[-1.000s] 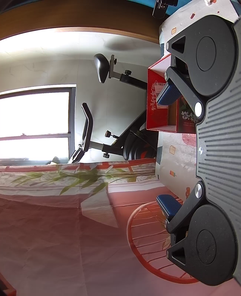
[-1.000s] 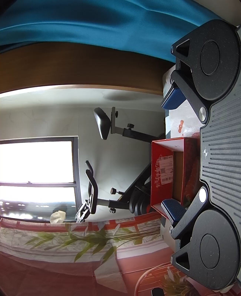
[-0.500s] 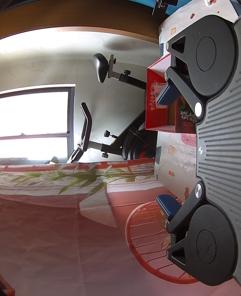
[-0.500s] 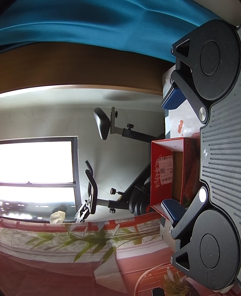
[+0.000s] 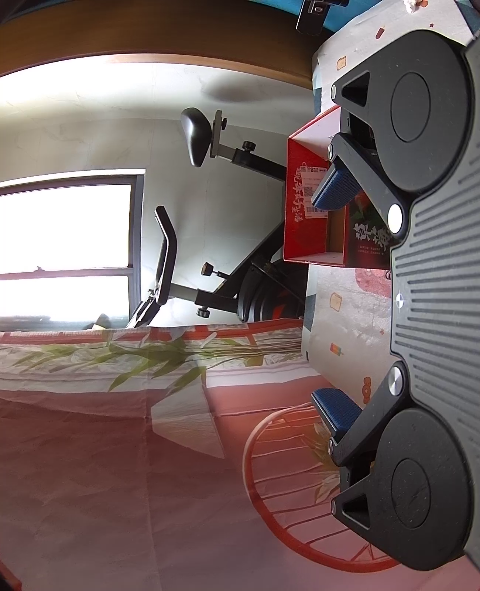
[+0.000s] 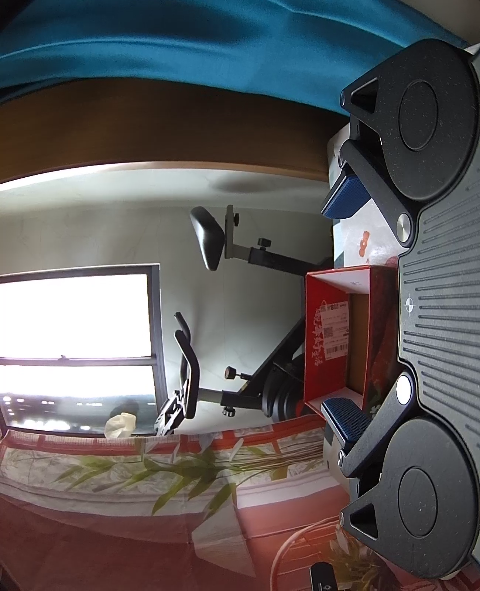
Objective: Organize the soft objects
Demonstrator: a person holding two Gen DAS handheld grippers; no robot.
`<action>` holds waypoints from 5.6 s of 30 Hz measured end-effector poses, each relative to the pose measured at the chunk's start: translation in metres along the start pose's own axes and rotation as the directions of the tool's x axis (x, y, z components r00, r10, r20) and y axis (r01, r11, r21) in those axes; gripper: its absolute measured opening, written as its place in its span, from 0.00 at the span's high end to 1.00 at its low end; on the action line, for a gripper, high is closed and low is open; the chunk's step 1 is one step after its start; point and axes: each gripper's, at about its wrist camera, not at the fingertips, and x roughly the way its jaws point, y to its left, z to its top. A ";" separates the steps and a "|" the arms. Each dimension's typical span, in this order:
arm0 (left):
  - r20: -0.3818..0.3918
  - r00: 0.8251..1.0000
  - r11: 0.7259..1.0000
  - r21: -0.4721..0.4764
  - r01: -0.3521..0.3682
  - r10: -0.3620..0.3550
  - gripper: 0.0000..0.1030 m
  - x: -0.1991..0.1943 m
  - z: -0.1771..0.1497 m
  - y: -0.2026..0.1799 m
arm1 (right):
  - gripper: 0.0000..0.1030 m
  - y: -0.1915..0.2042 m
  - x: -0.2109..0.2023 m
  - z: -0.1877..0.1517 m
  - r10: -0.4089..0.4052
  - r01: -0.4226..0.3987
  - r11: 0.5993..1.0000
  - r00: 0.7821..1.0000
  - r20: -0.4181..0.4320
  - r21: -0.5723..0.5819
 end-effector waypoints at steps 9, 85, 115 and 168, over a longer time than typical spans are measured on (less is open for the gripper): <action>-0.030 1.000 1.000 -0.030 -0.001 0.000 0.00 0.025 -0.023 0.010 | 0.00 -0.012 0.013 -0.024 0.040 -0.041 0.999 0.998 0.045 0.027; -0.474 0.793 0.924 -0.208 0.322 -0.383 0.48 0.184 -0.185 -0.011 | 0.30 -0.011 0.150 -0.207 0.225 -0.207 0.974 0.827 -0.516 0.093; -0.308 0.884 0.935 -0.153 0.319 -0.352 0.43 0.138 -0.149 -0.003 | 0.45 0.015 0.108 -0.165 0.199 -0.260 0.953 0.924 -0.326 -0.158; -0.515 0.833 0.882 0.275 0.383 -0.202 0.55 0.379 0.003 -0.099 | 0.53 -0.030 0.426 -0.030 0.118 -0.174 0.985 0.711 -0.694 -0.011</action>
